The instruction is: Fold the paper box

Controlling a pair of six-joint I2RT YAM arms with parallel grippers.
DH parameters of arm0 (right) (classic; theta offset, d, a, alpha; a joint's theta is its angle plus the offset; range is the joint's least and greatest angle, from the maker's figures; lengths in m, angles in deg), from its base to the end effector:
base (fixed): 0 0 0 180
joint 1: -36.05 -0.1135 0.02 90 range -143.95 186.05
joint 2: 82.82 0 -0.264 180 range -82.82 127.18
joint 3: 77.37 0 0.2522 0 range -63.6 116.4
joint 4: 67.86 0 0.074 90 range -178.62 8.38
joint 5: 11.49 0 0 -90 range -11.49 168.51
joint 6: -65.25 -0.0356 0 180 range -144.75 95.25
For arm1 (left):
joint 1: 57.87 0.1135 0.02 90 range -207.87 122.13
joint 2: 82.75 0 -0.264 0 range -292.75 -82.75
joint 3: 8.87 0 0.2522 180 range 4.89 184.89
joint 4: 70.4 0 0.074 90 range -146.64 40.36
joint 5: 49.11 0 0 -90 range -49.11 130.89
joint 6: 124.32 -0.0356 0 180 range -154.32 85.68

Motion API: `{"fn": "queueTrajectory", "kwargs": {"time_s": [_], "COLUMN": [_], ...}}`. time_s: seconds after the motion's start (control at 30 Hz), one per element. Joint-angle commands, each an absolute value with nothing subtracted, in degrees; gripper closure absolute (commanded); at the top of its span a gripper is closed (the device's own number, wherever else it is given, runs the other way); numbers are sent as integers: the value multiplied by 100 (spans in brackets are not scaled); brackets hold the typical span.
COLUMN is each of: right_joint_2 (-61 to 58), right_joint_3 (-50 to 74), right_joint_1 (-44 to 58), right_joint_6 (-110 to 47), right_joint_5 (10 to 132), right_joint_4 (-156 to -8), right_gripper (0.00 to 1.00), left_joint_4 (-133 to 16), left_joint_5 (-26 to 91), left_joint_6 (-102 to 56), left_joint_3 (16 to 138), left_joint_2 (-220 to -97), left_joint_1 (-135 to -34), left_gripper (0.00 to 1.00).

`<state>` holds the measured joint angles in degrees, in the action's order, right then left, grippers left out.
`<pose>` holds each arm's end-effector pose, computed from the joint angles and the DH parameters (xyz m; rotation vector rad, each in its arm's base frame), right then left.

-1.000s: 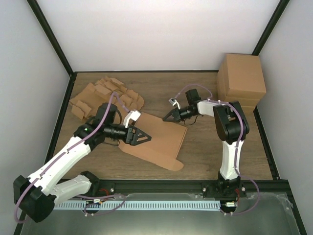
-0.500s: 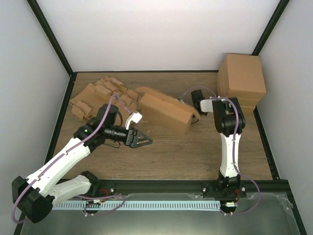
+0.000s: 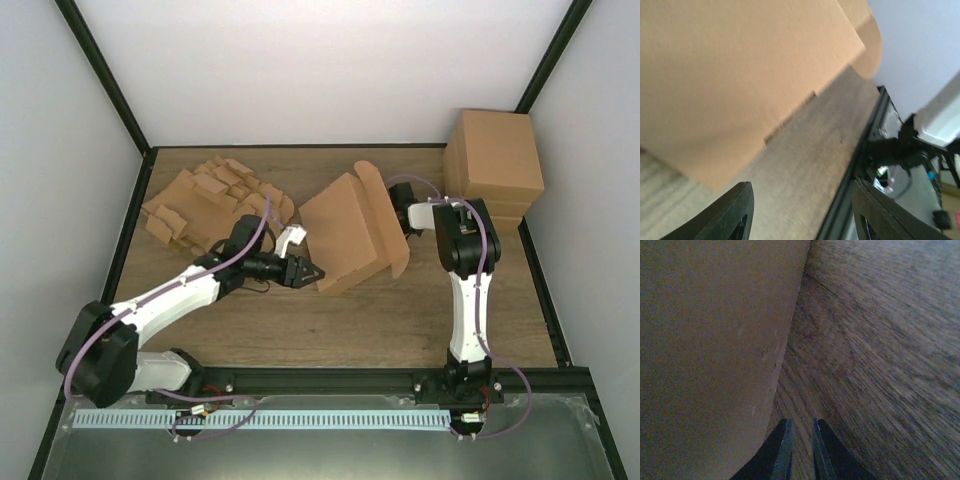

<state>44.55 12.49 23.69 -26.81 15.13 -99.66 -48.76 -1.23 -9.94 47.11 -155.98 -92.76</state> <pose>0.3957 0.1193 0.0856 -0.5037 2.4585 1.5845 0.2019 -0.1699 0.2284 0.6507 2.3168 -1.3517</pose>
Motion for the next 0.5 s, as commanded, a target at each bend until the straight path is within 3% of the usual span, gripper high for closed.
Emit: {"fn": "queueTrajectory", "kwargs": {"time_s": [0.0,0.3,0.47], "right_joint_2": [4114,4148,3933], "right_joint_3": [1442,1813,1744], "right_joint_1": [2305,2235,2100], "right_joint_6": [-2469,-2342,-2416], "right_joint_5": [1663,1376,1364], "right_joint_4": [-9649,-9941,-9978], "right_gripper": [88,86,83], "left_joint_4": [-5932,-5604,-6005], "left_joint_5": [557,1476,1309], "left_joint_6": [-1052,-1109,-731], "left_joint_3": [4830,4495,4111], "left_joint_2": [-15917,-16348,-16411], "left_joint_1": [-9268,-9156,-9130], "left_gripper": [44,44,44]}}
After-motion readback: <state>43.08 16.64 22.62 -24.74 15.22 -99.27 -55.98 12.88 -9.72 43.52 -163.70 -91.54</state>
